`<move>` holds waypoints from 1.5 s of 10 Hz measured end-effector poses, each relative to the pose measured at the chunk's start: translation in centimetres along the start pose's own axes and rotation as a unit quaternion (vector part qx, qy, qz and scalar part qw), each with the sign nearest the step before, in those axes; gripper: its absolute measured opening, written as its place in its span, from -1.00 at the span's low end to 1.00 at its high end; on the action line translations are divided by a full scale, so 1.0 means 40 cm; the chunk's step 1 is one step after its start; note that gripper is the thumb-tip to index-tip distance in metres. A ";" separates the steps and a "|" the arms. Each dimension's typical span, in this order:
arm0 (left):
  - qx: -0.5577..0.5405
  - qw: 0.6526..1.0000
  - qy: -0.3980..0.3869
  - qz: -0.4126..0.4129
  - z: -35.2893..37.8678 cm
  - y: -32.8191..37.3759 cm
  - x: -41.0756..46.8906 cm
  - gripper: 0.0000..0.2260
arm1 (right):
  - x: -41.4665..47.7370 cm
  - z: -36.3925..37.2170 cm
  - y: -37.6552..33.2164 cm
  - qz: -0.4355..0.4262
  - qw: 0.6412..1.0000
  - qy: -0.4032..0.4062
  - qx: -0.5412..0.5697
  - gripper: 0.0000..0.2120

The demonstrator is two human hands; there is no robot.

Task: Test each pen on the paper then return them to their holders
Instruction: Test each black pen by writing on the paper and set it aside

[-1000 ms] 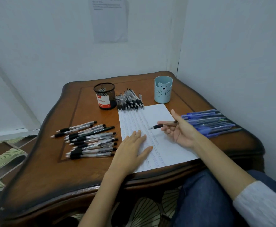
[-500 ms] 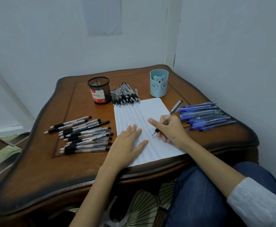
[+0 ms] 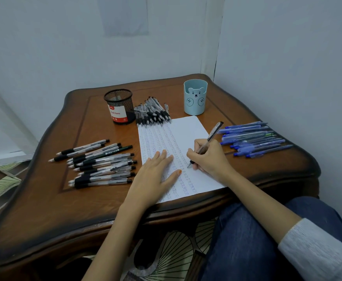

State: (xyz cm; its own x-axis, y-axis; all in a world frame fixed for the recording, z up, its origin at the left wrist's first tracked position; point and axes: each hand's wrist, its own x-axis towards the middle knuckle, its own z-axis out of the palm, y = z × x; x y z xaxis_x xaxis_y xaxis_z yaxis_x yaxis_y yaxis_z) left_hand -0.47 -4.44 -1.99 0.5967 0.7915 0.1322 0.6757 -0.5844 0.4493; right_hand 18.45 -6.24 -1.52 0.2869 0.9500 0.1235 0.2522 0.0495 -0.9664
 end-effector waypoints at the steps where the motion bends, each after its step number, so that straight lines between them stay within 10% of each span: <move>1: 0.003 1.000 -0.001 -0.002 -0.001 0.001 0.001 -0.46 | 0.001 0.002 -0.002 -0.006 1.000 0.002 -0.017 -0.75; 15: 0.006 1.000 -0.002 -0.001 -0.002 0.002 0.000 -0.45 | 0.014 0.000 0.017 -0.021 1.000 0.020 0.000 -0.71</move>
State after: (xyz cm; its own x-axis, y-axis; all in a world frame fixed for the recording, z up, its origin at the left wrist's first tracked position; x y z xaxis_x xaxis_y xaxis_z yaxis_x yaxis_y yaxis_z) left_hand -0.45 -4.49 -1.87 0.5965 0.7923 0.1283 0.6819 -0.5846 0.4397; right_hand 18.80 -5.65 -2.12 0.3126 0.9341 0.1723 0.2642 0.0887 -0.9604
